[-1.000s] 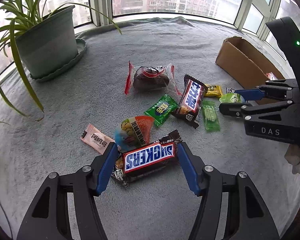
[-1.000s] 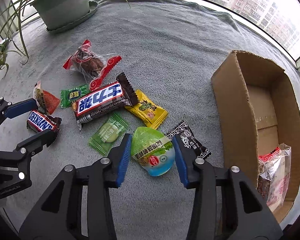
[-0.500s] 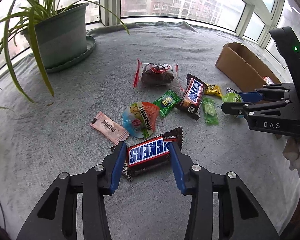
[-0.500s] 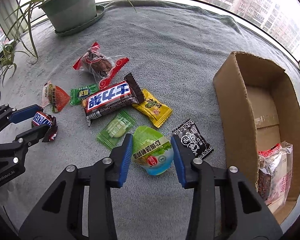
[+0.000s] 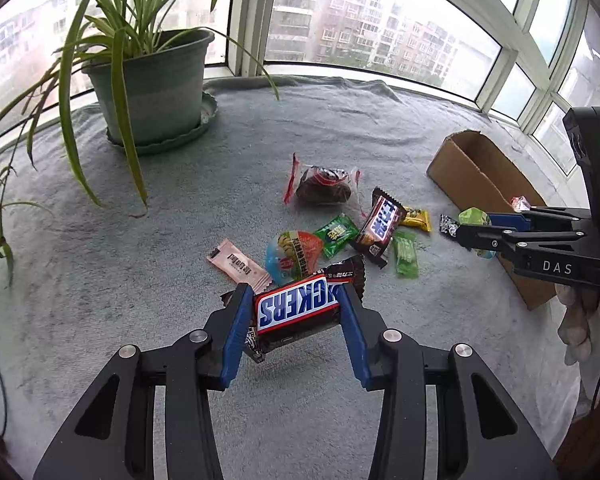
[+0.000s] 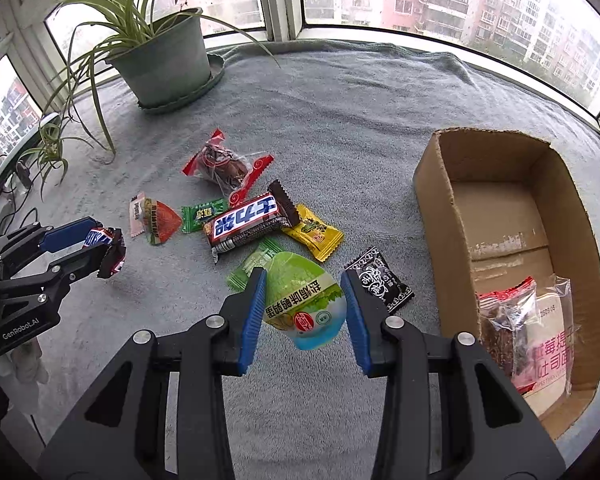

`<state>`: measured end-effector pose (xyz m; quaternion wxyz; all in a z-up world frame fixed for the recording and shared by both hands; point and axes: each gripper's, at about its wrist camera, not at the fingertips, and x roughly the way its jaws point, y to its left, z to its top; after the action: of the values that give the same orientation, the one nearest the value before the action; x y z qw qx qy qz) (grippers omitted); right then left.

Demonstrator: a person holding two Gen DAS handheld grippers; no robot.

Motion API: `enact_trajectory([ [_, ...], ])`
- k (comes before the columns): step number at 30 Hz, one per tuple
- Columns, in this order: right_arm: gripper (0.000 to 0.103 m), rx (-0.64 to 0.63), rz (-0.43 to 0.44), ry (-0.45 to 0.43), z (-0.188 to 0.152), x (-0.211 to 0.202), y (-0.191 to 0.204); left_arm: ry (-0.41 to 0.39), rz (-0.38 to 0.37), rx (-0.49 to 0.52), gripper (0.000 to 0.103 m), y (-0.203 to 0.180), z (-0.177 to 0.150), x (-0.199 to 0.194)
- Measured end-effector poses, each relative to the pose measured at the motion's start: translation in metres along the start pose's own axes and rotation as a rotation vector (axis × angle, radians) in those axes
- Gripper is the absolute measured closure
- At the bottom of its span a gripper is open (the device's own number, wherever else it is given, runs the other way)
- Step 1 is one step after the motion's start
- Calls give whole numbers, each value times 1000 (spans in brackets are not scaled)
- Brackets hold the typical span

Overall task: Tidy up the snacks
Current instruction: 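Carry the Snickers bar and jelly cup over the cardboard box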

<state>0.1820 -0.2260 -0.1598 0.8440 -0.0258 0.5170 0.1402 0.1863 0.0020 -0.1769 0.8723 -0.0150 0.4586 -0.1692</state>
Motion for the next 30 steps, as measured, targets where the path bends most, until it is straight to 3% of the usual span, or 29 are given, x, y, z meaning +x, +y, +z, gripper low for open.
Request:
enact_trajectory([
  [11, 63, -1, -7, -69, 1, -39, -30, -62, -47, 13, 61, -37, 26, -12],
  [30, 63, 72, -70, -127, -1, -76, -136, -124, -120, 62, 61, -148, 68, 15],
])
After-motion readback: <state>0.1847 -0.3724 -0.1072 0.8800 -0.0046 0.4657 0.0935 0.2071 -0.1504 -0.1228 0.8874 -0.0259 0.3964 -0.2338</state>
